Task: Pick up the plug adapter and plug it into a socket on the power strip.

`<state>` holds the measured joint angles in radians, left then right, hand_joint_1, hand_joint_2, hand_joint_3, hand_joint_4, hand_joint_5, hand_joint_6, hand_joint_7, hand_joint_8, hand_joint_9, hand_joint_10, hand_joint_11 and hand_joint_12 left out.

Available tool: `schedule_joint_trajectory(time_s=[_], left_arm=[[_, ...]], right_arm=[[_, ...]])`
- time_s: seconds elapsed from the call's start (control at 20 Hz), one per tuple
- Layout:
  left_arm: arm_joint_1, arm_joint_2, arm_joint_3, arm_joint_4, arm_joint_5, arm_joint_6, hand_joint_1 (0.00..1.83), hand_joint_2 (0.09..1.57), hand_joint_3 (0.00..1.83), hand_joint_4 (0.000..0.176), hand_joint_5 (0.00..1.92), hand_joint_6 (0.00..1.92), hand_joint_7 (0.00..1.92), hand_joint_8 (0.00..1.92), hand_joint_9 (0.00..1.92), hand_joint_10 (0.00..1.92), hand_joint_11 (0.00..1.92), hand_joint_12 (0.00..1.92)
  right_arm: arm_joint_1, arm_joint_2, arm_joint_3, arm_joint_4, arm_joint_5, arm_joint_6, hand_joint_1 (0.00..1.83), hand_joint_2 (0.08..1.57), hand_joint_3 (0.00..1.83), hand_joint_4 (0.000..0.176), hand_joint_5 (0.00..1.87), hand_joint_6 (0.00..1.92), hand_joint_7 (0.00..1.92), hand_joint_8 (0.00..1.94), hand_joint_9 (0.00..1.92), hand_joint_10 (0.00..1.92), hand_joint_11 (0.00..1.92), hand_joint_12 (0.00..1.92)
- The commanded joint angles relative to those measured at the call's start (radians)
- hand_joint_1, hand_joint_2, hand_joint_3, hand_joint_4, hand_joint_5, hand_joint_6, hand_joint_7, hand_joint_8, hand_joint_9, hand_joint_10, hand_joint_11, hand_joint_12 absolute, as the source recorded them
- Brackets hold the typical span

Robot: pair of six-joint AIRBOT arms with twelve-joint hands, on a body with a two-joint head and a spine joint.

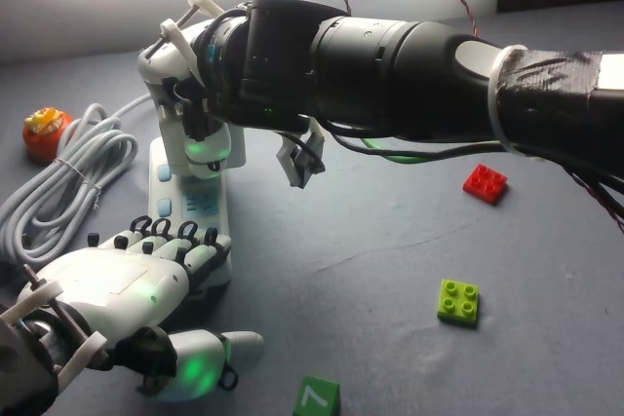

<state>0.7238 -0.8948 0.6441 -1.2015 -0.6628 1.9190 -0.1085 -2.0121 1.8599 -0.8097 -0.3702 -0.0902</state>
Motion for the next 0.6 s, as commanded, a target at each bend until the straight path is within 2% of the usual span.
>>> schedule_joint_trajectory(time_s=[0.0, 0.1, 0.15, 0.2, 0.25, 0.3, 0.35, 0.4, 0.45, 0.55], left_arm=[[-0.004, -0.006, 0.000, 0.016, 0.037, -0.005, 0.00, 1.26, 0.00, 0.000, 0.04, 0.00, 0.05, 0.00, 0.06, 0.00, 0.00, 0.21], [-0.005, -0.004, 0.000, 0.016, 0.039, -0.005, 0.00, 1.27, 0.00, 0.000, 0.06, 0.00, 0.06, 0.00, 0.07, 0.00, 0.00, 0.22], [-0.006, -0.003, 0.001, 0.016, 0.042, -0.005, 0.00, 1.26, 0.00, 0.000, 0.06, 0.00, 0.06, 0.00, 0.08, 0.00, 0.00, 0.24], [-0.008, -0.002, 0.001, 0.016, 0.044, -0.007, 0.00, 1.26, 0.00, 0.000, 0.06, 0.00, 0.06, 0.00, 0.08, 0.00, 0.00, 0.24], [-0.009, -0.001, 0.001, 0.016, 0.046, -0.007, 0.00, 1.26, 0.00, 0.000, 0.06, 0.00, 0.07, 0.00, 0.08, 0.00, 0.00, 0.21], [-0.010, 0.000, 0.001, 0.016, 0.046, -0.007, 0.00, 1.27, 0.00, 0.000, 0.04, 0.00, 0.06, 0.00, 0.06, 0.00, 0.00, 0.17], [-0.010, 0.002, 0.001, 0.016, 0.048, -0.007, 0.00, 1.27, 0.00, 0.000, 0.04, 0.00, 0.06, 0.00, 0.07, 0.00, 0.00, 0.17], [-0.011, 0.003, 0.001, 0.016, 0.049, -0.007, 0.00, 1.27, 0.00, 0.000, 0.06, 0.00, 0.08, 0.00, 0.09, 0.00, 0.00, 0.23], [-0.012, 0.004, 0.001, 0.016, 0.051, -0.007, 0.00, 1.26, 0.00, 0.000, 0.06, 0.00, 0.07, 0.00, 0.09, 0.00, 0.00, 0.27], [-0.014, 0.007, 0.001, 0.016, 0.052, -0.008, 0.00, 1.26, 0.00, 0.000, 0.05, 0.00, 0.05, 0.00, 0.07, 0.00, 0.00, 0.22]], right_arm=[[0.009, -0.001, -0.004, -0.006, 0.074, 0.007, 1.39, 1.06, 0.00, 0.000, 0.95, 0.90, 1.07, 0.84, 1.13, 0.88, 0.98, 0.90], [0.013, 0.002, -0.005, -0.006, 0.082, 0.005, 1.39, 1.08, 0.00, 0.000, 0.91, 0.97, 1.04, 0.87, 1.10, 0.91, 0.94, 0.90], [0.016, 0.006, -0.006, -0.006, 0.086, 0.000, 1.27, 1.09, 0.00, 0.000, 0.95, 0.99, 1.11, 0.82, 1.11, 0.56, 0.92, 0.91], [0.019, 0.010, -0.009, -0.006, 0.091, -0.001, 1.24, 1.09, 0.01, 0.000, 0.95, 1.02, 1.12, 0.79, 1.16, 0.33, 0.89, 0.90], [0.021, 0.015, -0.012, -0.006, 0.096, -0.001, 1.18, 1.11, 0.00, 0.000, 0.98, 0.97, 1.06, 0.40, 1.14, 0.20, 0.84, 0.90], [0.022, 0.018, -0.013, -0.006, 0.098, -0.001, 1.16, 1.11, 0.00, 0.000, 0.96, 1.00, 1.06, 0.20, 1.12, 0.12, 0.80, 0.89], [0.023, 0.022, -0.015, -0.006, 0.102, -0.003, 1.15, 1.12, 0.00, 0.000, 0.96, 1.00, 1.07, 0.09, 1.11, 0.07, 0.75, 0.90], [0.023, 0.023, -0.015, -0.006, 0.104, -0.005, 1.12, 1.08, 0.00, 0.000, 0.84, 0.48, 1.04, 0.03, 1.07, 0.03, 0.71, 0.90], [0.024, 0.026, -0.015, -0.006, 0.106, -0.006, 1.09, 1.08, 0.00, 0.000, 0.86, 0.21, 1.02, 0.01, 1.05, 0.02, 0.69, 0.91], [0.026, 0.030, -0.015, -0.006, 0.110, -0.007, 1.09, 1.04, 0.00, 0.000, 0.90, 0.04, 0.99, 0.00, 1.03, 0.00, 0.67, 0.90]])
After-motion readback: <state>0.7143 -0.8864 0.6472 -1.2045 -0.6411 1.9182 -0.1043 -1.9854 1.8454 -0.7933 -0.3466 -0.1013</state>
